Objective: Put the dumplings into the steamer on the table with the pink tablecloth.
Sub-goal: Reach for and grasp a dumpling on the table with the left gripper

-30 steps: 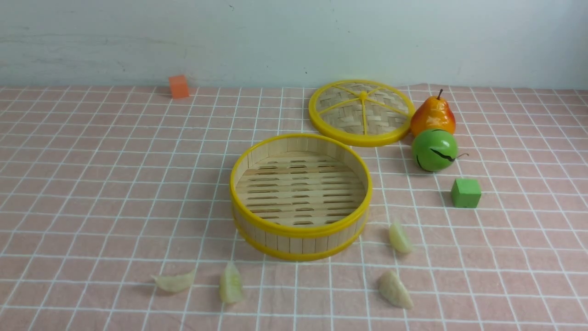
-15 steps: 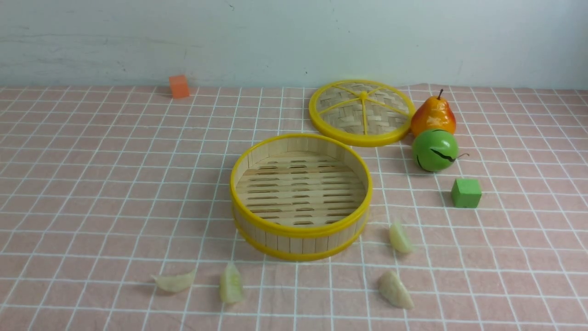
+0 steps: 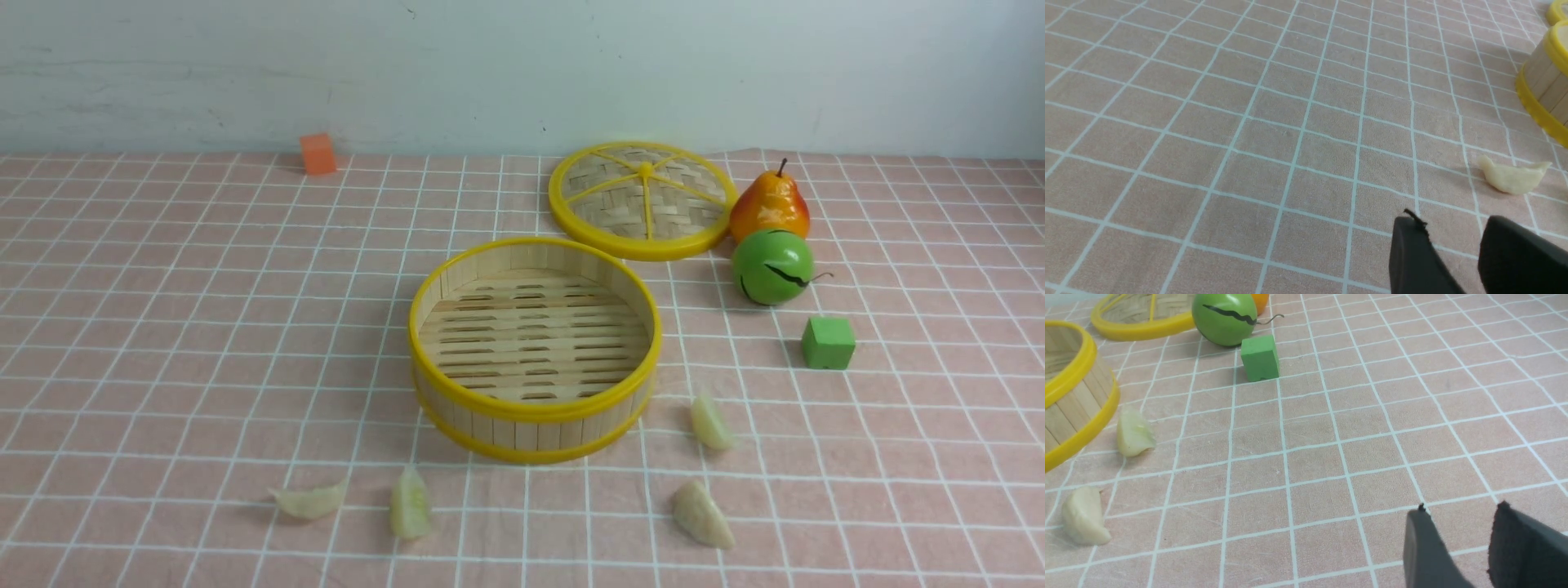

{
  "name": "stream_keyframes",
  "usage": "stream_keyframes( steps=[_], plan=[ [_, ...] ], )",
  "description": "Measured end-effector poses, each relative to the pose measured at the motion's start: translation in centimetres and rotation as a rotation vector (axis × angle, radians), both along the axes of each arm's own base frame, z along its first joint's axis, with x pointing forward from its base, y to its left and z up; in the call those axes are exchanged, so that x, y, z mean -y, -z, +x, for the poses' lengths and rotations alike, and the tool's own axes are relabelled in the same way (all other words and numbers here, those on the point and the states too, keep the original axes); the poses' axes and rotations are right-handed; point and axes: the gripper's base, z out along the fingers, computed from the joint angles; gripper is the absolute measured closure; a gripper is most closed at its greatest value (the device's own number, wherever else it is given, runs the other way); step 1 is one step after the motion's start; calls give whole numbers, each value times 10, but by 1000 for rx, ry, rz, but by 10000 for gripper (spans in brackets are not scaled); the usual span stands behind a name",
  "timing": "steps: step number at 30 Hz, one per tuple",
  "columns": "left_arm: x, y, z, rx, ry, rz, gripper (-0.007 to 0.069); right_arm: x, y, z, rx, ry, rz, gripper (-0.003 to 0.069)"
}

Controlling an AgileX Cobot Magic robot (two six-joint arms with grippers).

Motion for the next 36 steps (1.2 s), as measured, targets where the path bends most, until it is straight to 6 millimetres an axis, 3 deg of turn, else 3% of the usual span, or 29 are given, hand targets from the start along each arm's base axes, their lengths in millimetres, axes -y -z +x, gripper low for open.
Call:
stream_keyframes(
  steps=[3,5,6,7,9,16,20,21,23,26,27,29,33,36],
  plan=[
    [3,-4,1,48,-16,-187,386,0,0,0,0,0,0,419],
    [8,-10,2,93,-51,-568,386,0,0,0,0,0,0,419],
    [9,-10,2,96,-55,-602,386,0,0,0,0,0,0,419],
    [12,-13,3,104,-83,-885,386,0,0,0,0,0,0,419],
    [14,-15,3,101,-102,-1081,386,0,0,0,0,0,0,419],
    [15,-17,3,93,-113,-1233,386,0,0,0,0,0,0,419],
    [18,-33,0,100,-48,-1126,388,0,0,0,0,0,0,419],
    [20,-53,-5,132,30,-950,401,0,0,0,0,0,0,419],
    [23,-76,-12,138,103,-764,442,0,0,0,0,0,0,419],
    [26,-98,-14,68,150,-585,509,0,0,0,0,0,0,419],
    [27,-112,-11,-41,165,-471,576,0,0,0,0,0,0,419],
    [27,-128,-3,-187,174,-358,639,0,0,0,0,0,0,419],
    [22,-149,26,-458,204,-142,638,0,0,0,0,0,0,419],
    [22,-155,40,-541,248,-62,638,0,0,0,0,0,0,419]
  ],
)
